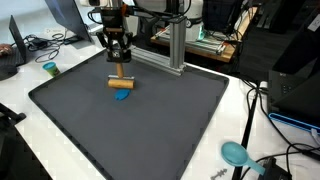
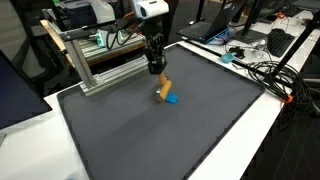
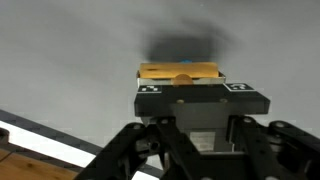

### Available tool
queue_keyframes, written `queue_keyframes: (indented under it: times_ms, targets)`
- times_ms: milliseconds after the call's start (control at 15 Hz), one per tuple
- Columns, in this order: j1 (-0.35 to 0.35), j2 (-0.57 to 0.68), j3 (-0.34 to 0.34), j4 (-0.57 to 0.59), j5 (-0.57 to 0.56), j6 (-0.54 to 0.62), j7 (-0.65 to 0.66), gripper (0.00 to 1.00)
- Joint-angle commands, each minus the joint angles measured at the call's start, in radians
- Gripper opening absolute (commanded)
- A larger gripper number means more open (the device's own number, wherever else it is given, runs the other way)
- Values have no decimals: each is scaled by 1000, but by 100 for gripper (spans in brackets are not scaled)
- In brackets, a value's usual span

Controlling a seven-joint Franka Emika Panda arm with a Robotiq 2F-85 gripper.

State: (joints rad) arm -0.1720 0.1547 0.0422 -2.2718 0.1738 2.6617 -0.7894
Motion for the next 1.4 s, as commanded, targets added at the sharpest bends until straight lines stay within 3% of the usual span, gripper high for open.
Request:
queue_keyframes:
  times_ms: [0,133,533,1000,1333]
  targets:
    - [-9,-101,26,-65,171,26,-172,22]
    - [12,-108,9,-67,210,19,-212,22]
    - [41,-46,-5,-59,195,76,-157,22]
    - [32,43,-1,-34,130,107,-73,22]
    - [19,76,37,5,183,107,-118,22]
